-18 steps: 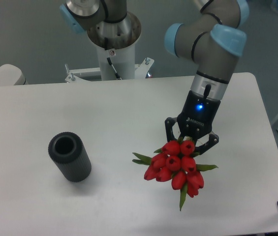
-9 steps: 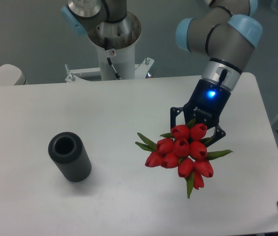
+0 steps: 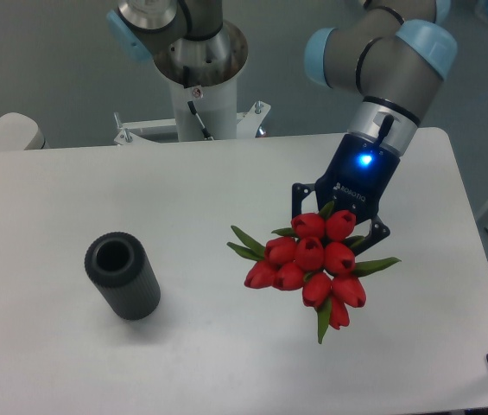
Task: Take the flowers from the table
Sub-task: 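Lift the gripped tulip bunch up off the table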
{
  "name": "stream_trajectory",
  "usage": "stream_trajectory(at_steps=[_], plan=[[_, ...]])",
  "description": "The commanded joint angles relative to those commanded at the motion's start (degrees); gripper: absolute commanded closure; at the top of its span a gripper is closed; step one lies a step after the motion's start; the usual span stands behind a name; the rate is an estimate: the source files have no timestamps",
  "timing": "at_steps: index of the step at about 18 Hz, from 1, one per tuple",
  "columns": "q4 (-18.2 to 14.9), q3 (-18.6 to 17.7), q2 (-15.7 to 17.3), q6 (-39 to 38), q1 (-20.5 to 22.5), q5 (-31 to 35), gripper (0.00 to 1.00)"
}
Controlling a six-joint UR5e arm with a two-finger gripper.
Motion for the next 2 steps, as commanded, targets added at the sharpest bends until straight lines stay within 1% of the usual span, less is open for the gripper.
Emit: stream_trajectory(at_steps=[2], plan=[[0.0, 0.5, 0.0, 0.0, 0.1, 0.2, 0.71]])
